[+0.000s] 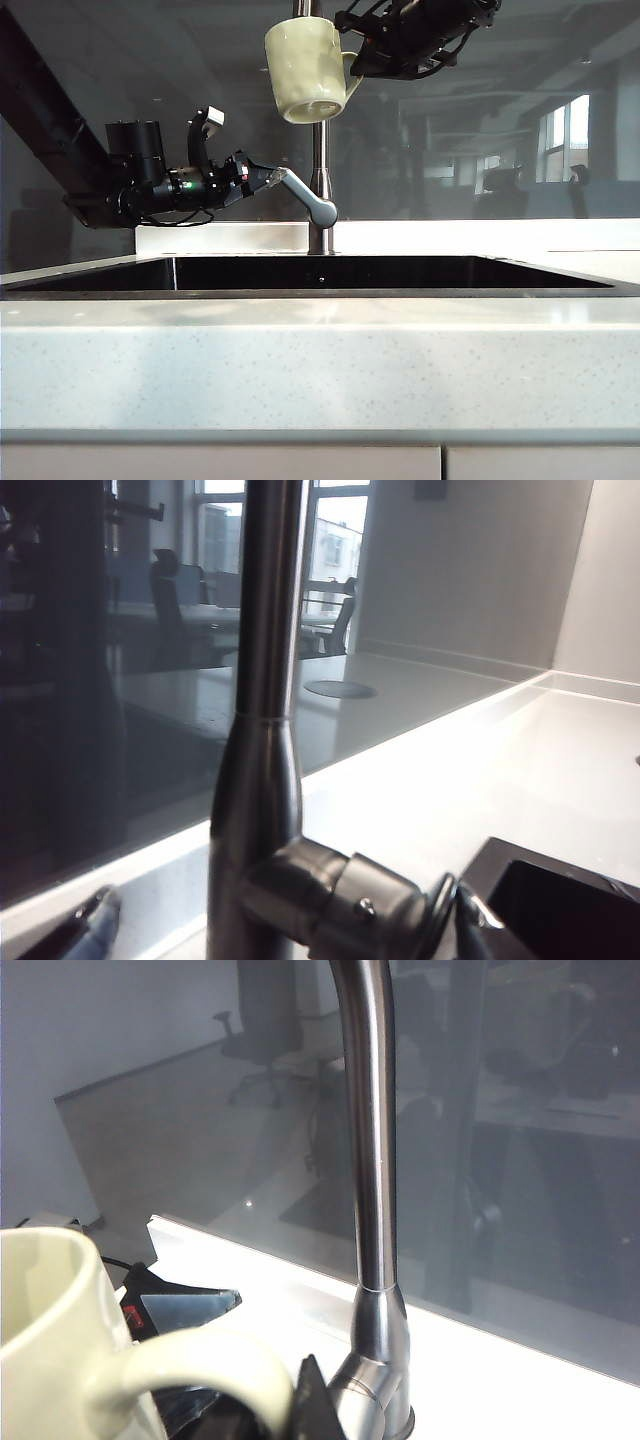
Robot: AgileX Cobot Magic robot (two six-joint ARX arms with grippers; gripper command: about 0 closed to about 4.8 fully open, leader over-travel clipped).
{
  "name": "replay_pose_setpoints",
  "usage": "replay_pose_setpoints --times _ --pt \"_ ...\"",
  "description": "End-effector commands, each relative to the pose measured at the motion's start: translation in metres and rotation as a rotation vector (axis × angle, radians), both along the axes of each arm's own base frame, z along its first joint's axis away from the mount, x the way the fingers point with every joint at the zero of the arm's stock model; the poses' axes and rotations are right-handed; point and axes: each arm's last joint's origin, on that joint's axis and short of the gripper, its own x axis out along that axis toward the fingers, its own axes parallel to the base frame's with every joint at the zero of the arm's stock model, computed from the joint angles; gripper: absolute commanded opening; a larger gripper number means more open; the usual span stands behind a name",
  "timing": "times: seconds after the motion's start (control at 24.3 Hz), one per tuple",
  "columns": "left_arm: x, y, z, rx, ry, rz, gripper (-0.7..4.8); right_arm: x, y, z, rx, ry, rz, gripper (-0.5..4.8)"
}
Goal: Pick up the mug next to the sink, go to the faucet to get some water, pour the water into the sink, and finally put the mug back to its place.
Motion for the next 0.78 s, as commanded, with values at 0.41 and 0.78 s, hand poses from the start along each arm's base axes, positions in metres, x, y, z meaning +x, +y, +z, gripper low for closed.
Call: replay_pose_setpoints --times 0.41,0.78 --pt "0.0051 0.0055 0.0088 -0.051 -0.055 0.298 4.21 -0.0061 -0.0009 0.0230 0.056 -0.108 0.004 -0.01" --pt "-0.0023 0.0023 0.0094 0.000 -0.017 -0.060 4.22 -0.0033 -0.0095 0.0226 0.052 -0.101 -0.016 -0.01"
